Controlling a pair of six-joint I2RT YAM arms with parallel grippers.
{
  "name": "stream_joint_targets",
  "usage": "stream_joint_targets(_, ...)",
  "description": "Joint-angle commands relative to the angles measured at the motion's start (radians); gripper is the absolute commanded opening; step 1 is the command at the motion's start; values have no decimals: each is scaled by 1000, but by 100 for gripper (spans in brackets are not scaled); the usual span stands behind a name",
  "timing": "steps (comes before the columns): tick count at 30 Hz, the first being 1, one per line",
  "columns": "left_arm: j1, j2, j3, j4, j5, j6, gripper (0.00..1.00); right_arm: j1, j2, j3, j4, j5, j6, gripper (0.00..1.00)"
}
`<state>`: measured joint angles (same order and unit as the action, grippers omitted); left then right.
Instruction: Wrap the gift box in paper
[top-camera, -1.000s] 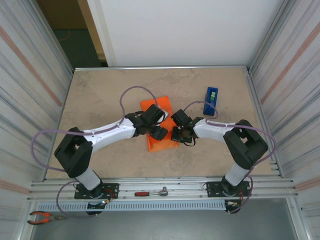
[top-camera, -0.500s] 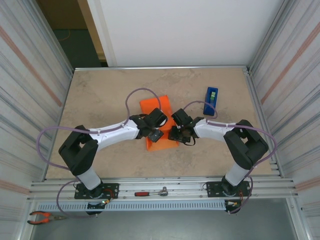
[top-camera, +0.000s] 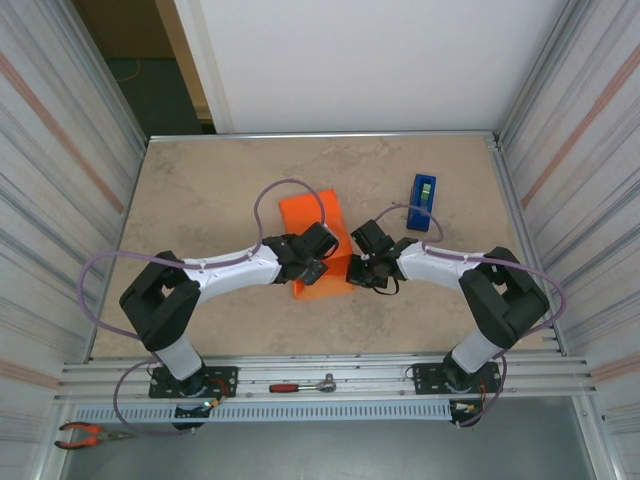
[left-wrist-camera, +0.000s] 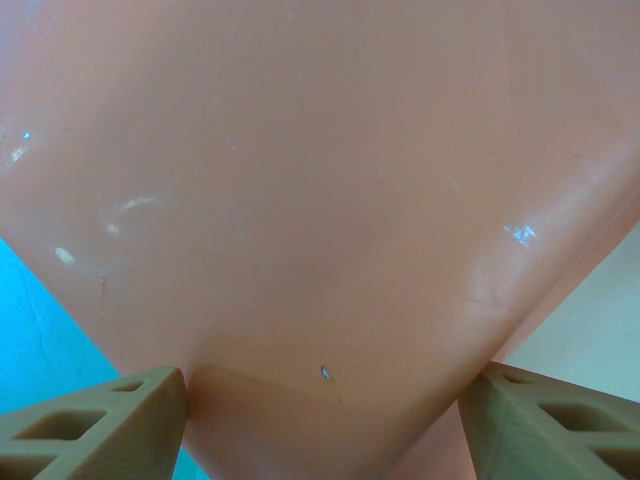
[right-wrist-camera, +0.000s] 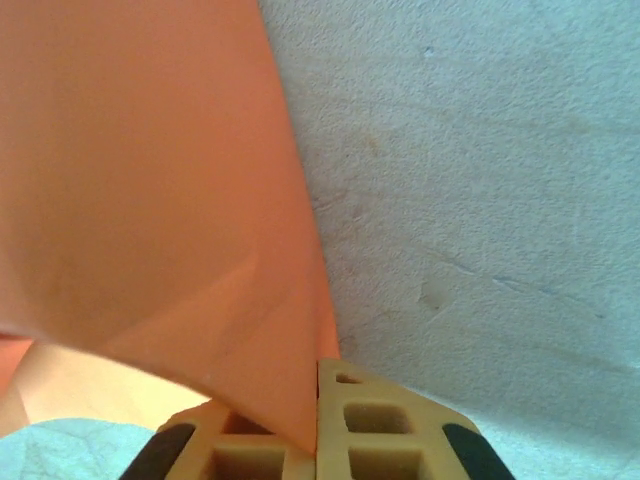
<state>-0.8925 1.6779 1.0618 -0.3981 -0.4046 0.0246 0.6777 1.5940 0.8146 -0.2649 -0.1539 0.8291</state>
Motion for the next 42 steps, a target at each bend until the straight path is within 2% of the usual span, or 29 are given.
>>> stream_joint_targets(1,4,66,-46,-12,16,-5,71,-10,-50,-17,68,-85,12,0)
stream_joint_targets(8,-2,78,-50,1,30,-5,70,-16,-46,-22,232,-208,81,0)
stream_joint_targets(18,-13,80,-62,18,45,-2,68,-6,82,-73,525,-207,188,0)
stream_joint_targets(19,-14,80,-62,19,44,-1,68,-2,97,-74,549,-205,194,10)
stream_joint_targets(21,-16,79,-62,21,45,-2,68,4,119,-86,590,-195,210,38)
stream_joint_targets(22,-16,77,-62,22,47,0,67,4,127,-89,599,-194,217,44)
stream_joint_targets(29,-17,-2,-46,16,70,-15,68,7,124,-119,612,-186,234,52)
stream_joint_targets(34,9,-162,-62,33,134,-100,70,7,104,-147,612,-187,238,56)
stream_joint_targets(38,99,-309,-155,100,255,-235,71,6,79,-151,608,-205,234,58)
stream_joint_targets(42,234,-417,-279,173,394,-375,66,-3,28,-141,577,-227,211,60)
